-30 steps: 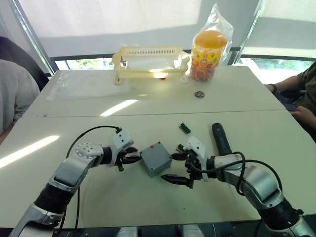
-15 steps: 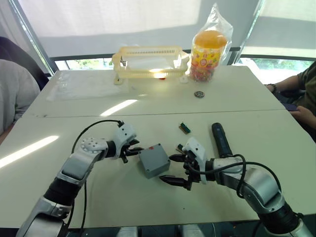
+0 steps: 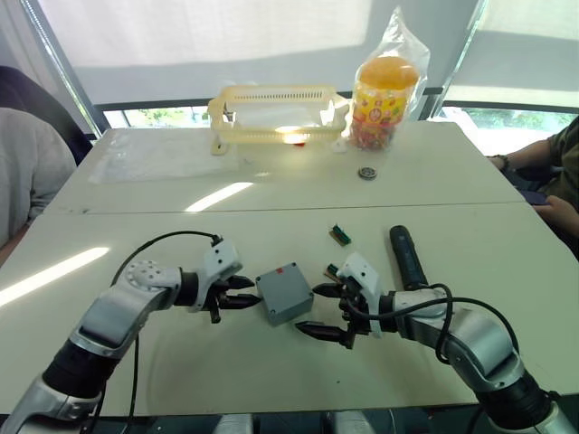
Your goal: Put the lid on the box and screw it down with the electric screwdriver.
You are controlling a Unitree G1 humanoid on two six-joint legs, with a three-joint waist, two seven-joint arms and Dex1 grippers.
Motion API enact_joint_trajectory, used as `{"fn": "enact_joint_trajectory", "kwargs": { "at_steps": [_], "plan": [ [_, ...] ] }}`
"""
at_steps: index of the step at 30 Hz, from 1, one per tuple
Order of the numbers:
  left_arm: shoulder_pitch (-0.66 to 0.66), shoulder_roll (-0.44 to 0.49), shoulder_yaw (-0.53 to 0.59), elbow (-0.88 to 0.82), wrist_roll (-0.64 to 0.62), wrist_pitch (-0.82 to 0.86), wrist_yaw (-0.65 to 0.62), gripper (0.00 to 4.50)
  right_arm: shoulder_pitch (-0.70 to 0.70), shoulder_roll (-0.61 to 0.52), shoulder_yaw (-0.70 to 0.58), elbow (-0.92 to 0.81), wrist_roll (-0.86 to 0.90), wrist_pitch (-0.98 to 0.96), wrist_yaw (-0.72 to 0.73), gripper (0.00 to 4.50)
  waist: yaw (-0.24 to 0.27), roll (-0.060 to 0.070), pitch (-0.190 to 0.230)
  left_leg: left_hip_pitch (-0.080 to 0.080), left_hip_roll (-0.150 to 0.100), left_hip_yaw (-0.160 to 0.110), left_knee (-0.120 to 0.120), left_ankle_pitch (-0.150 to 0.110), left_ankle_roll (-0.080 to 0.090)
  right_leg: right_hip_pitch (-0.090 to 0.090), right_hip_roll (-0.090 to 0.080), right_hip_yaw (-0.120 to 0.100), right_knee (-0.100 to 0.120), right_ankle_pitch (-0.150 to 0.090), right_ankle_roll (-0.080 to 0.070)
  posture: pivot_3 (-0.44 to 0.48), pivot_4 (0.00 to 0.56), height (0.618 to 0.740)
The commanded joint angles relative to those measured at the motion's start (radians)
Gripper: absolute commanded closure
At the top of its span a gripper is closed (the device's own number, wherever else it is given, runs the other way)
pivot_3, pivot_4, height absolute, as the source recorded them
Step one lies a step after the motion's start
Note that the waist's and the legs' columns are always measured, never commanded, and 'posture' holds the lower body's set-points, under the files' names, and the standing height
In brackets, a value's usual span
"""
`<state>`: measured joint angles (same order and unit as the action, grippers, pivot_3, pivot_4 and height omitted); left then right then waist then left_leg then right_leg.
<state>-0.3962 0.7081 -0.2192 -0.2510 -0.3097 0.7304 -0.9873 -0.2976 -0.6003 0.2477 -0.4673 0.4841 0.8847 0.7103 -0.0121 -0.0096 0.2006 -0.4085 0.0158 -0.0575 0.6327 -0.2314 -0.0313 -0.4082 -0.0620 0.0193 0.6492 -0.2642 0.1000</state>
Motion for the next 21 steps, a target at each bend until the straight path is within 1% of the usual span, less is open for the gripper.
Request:
{"fn": "enact_joint_trajectory", "kwargs": {
  "at_steps": [1,7,16,18,21],
  "plan": [
    [-0.032,-0.019,-0.011,0.012,0.022,-0.030,0.020,2.63,-0.013,0.011,-0.007,-0.028,0.006,-0.014,0.004,0.01,0.000,0.000,0.000,0.000,0.000,0.000,0.000,0.000,0.000,0.000,0.000,0.000,0.000,0.000,0.000,0.000,0.150,0.740],
    [-0.081,-0.064,-0.021,0.095,0.067,-0.077,0.043,2.63,-0.005,0.038,-0.021,-0.054,0.029,0.008,-0.019,0.01,-0.001,0.000,0.000,0.000,0.000,0.000,0.000,0.000,0.000,0.000,0.000,0.000,0.000,0.000,0.000,0.000,0.150,0.740],
    [-0.082,-0.065,0.003,0.106,0.073,-0.089,0.047,2.63,0.008,0.037,-0.046,-0.084,0.039,0.036,-0.038,0.01,-0.001,0.000,0.000,0.000,0.000,0.000,0.000,0.000,0.000,0.000,0.000,0.000,0.000,0.000,0.000,0.000,0.150,0.740],
    [-0.073,-0.051,0.013,0.090,0.063,-0.083,0.038,2.63,0.001,0.014,-0.080,-0.084,0.044,0.040,-0.031,0.01,-0.001,0.000,0.000,0.000,0.000,0.000,0.000,0.000,0.000,0.000,0.000,0.000,0.000,0.000,0.000,0.000,0.150,0.740],
    [-0.059,-0.011,0.043,0.068,0.042,-0.070,0.011,2.63,-0.003,-0.062,-0.187,-0.109,0.105,0.071,0.016,0.01,0.000,0.000,0.000,0.000,0.000,0.000,0.000,0.000,0.000,0.000,0.000,0.000,0.000,0.000,0.000,0.000,0.150,0.740]
  ]
}}
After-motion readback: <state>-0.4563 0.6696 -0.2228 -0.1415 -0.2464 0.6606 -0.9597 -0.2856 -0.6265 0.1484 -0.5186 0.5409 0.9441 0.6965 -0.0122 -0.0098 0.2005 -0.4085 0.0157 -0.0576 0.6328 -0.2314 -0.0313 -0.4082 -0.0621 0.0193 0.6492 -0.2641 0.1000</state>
